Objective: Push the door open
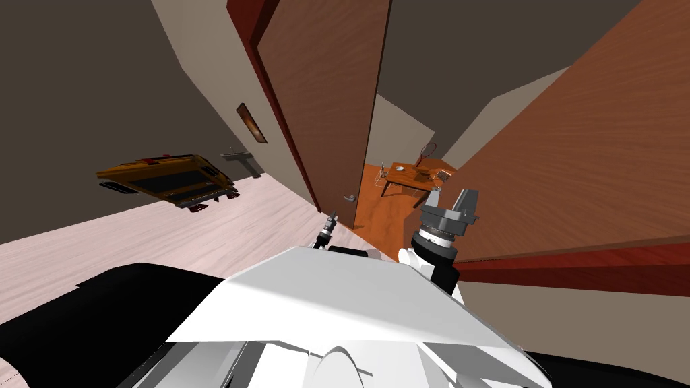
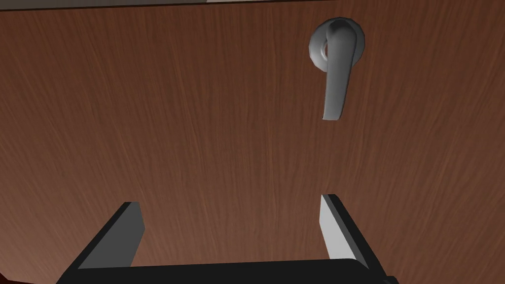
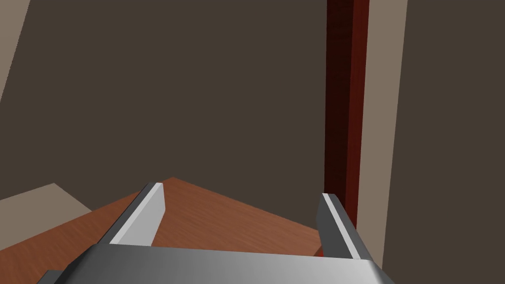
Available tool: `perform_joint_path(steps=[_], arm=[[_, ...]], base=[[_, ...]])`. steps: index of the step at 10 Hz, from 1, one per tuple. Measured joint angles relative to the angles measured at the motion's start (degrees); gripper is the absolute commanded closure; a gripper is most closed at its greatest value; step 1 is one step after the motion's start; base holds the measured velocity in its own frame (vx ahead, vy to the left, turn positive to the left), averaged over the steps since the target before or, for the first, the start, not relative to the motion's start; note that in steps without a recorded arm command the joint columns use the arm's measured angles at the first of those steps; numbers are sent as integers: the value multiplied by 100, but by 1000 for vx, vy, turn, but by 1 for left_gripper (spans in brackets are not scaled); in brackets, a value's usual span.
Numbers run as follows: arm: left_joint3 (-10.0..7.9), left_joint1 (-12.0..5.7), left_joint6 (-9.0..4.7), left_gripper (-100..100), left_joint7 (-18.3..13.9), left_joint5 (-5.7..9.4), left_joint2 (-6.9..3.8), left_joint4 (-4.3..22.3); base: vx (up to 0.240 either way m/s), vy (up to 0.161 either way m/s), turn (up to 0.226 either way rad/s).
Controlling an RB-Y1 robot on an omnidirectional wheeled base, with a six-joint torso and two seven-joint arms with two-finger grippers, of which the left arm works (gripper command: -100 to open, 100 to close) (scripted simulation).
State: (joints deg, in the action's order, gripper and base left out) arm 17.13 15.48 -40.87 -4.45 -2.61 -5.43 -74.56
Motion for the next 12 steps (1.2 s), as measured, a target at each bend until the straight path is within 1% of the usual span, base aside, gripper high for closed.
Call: perform_joint_path(steps=[2, 3, 4, 5, 6, 7, 10, 12], arm=[[88, -30, 21, -100, 5, -32, -9, 174], [117, -90, -29, -100, 13, -43, 6, 374], [171, -129, -108, -100, 24, -63, 14, 609], [237, -161, -113, -100, 37, -88, 25, 755], [278, -188, -118, -100, 35, -101, 13, 877], [320, -226, -88, -100, 22, -114, -3, 964], [425, -278, -143, -100, 42, -154, 16, 1289], [413, -303, -152, -100, 47, -151, 20, 1336]], base=[[79, 51, -75], [115, 86, -157], [151, 108, -131], [119, 102, -69], [107, 102, -96], [102, 69, -62], [86, 54, -51], [125, -48, -25]])
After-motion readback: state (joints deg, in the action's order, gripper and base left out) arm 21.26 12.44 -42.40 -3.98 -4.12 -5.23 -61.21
